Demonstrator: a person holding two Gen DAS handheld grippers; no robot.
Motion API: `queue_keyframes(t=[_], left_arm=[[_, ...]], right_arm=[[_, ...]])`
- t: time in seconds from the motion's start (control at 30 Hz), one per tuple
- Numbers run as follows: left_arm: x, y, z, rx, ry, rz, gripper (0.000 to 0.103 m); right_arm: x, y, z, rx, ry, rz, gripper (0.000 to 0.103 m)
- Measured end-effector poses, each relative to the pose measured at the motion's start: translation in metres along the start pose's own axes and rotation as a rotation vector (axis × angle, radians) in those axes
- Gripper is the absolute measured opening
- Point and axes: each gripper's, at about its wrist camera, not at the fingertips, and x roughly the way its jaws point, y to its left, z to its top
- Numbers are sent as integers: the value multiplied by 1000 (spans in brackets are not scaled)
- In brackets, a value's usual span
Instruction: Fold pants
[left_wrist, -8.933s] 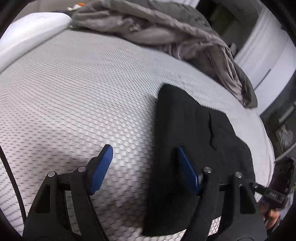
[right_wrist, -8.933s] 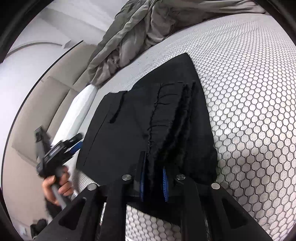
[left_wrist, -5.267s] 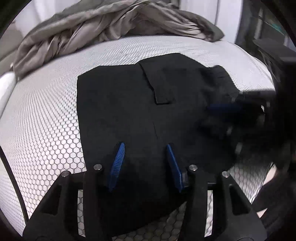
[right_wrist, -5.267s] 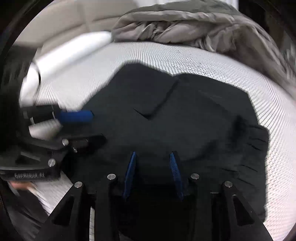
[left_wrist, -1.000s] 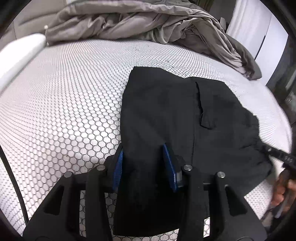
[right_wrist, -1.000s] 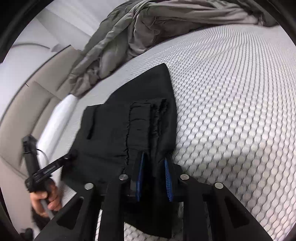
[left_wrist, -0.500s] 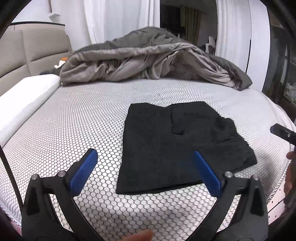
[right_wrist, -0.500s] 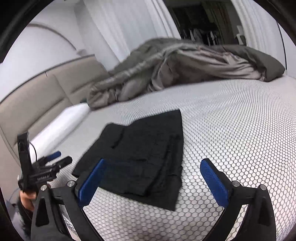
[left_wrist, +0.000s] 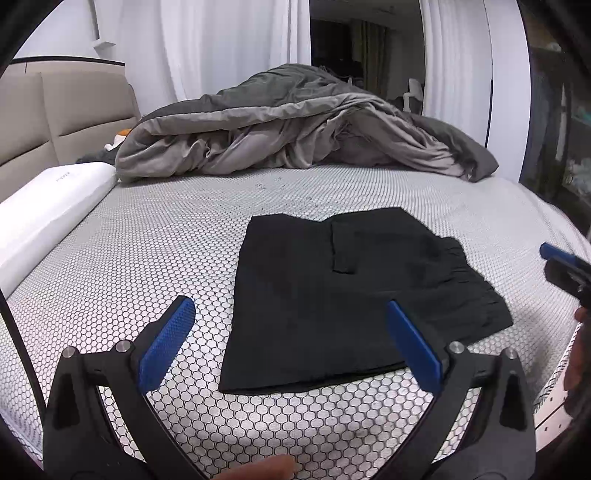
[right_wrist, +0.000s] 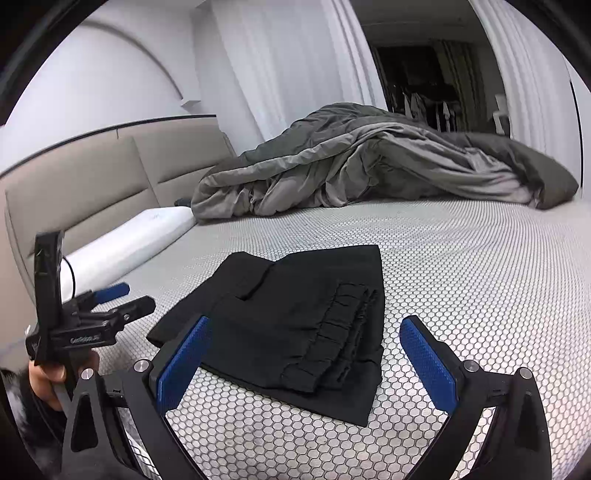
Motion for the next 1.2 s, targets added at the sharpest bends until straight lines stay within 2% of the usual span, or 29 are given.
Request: queue_keyframes(t=[0.6,1.2], left_arm=[[9,6,-1,-1,7,0,102],[14,11,-2,9,11,6,102]], right_arm=[[-3,-5,-3,1,-47,-72,103],[-4,-8,-3,9,-54,-83,103]])
